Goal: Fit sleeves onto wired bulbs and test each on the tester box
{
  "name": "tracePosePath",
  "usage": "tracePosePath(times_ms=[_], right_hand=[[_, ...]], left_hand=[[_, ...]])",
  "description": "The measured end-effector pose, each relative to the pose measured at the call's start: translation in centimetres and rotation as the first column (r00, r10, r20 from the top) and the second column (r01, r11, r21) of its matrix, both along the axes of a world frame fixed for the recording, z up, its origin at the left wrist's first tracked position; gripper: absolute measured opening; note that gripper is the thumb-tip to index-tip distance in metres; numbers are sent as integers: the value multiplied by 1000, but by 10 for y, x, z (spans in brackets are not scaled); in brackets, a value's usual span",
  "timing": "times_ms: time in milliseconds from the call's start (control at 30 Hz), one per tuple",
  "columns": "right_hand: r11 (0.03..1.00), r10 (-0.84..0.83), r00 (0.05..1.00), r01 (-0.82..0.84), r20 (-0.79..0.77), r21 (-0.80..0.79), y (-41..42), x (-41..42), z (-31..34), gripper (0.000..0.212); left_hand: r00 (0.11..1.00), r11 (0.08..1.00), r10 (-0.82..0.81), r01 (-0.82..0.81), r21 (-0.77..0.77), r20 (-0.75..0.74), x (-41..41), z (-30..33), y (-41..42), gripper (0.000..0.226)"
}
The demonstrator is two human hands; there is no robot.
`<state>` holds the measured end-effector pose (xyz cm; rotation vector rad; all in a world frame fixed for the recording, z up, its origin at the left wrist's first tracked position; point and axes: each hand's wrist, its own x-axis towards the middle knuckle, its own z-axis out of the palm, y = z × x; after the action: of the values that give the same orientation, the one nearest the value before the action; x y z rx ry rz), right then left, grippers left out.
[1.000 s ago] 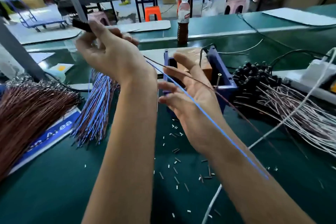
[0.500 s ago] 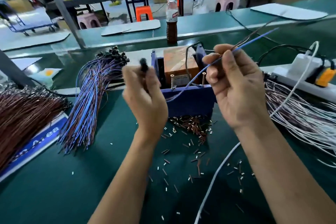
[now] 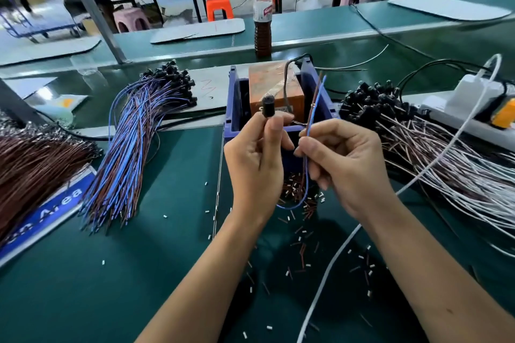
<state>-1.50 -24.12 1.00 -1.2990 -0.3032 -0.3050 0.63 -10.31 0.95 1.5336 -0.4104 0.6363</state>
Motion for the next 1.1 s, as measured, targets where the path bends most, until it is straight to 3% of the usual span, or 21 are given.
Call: tracePosePath(times_ms=[333,500,600,767,933,1100], right_hand=[[981,159,984,-166,-80,-101,-1,-1,-5,19],[983,174,982,-178,-71,-51,-6,1,-3,21],[996,75,997,-73,-35,58,-13,4,0,23],[1000,4,1000,-4,4,30,-14,4,2,23],[1000,2,1000,-2,-5,25,-16,4,3,14],[998,-10,1000,9,-16,-66,-24,3,6,26]], left_hand=[[984,991,-134,132,-23,-118,-4,8,6,12],[944,956,-271,241,-169,-189,-1,12,7,1],[869,899,-419,357,-253,-262,1,13,11,13],[648,729,-678,653,-206,-346,-3,18,18,12],[646,784,-580,609,-123,-496,4,19,27,8],[657,808,-545,578,-116,-521,7,20,32,15]])
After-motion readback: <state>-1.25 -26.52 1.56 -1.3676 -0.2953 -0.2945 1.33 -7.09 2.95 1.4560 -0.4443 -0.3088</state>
